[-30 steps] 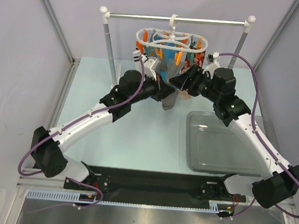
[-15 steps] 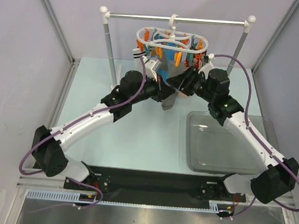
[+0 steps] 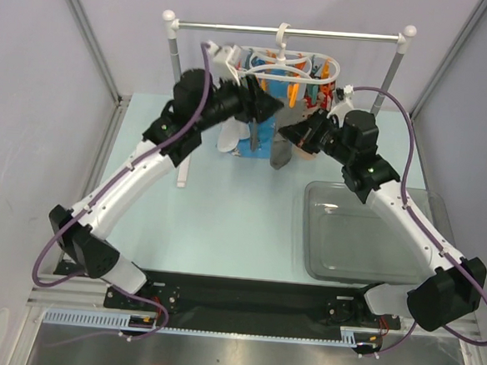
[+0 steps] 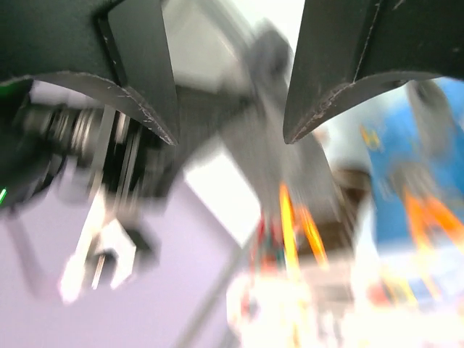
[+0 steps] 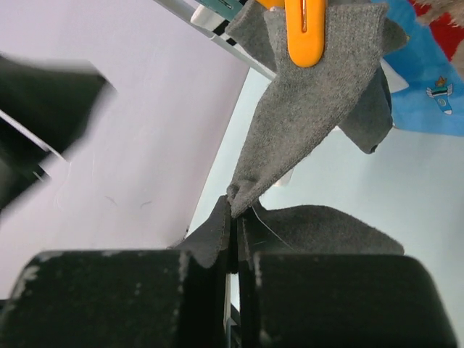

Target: Remove the socks clipped to the hanger

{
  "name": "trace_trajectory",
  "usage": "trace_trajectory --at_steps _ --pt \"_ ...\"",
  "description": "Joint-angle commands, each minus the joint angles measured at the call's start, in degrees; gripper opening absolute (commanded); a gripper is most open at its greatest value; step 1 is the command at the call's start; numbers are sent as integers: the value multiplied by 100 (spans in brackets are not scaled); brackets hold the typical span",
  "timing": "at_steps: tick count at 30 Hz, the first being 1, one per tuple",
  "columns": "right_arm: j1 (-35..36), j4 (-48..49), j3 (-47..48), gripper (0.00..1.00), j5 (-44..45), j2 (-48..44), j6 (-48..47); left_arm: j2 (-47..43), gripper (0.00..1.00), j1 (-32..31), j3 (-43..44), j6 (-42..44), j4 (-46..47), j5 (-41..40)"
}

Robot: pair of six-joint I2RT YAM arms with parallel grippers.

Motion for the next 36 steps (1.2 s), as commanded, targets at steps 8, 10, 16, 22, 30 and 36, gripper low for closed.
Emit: trace_trajectory --at_steps 8,10,16,22,30,36 --pt "-348 269 157 0 -569 -117 -253 1602 59 362 2114 48 136 481" --pt "-366 287 166 0 -613 -117 -261 1735 59 362 2203 22 145 525" --pt "-383 313 175 0 -701 -91 -296 2043 59 353 2151 -128 355 507" --pt "-383 313 140 0 -762 -73 -244 2167 62 353 2106 -268 672 429" --pt "-357 586 60 0 -815 -100 -191 2360 59 353 2221 -400 646 305" --pt "-357 577 69 0 -815 -117 -209 2369 61 327 2133 -496 795 217"
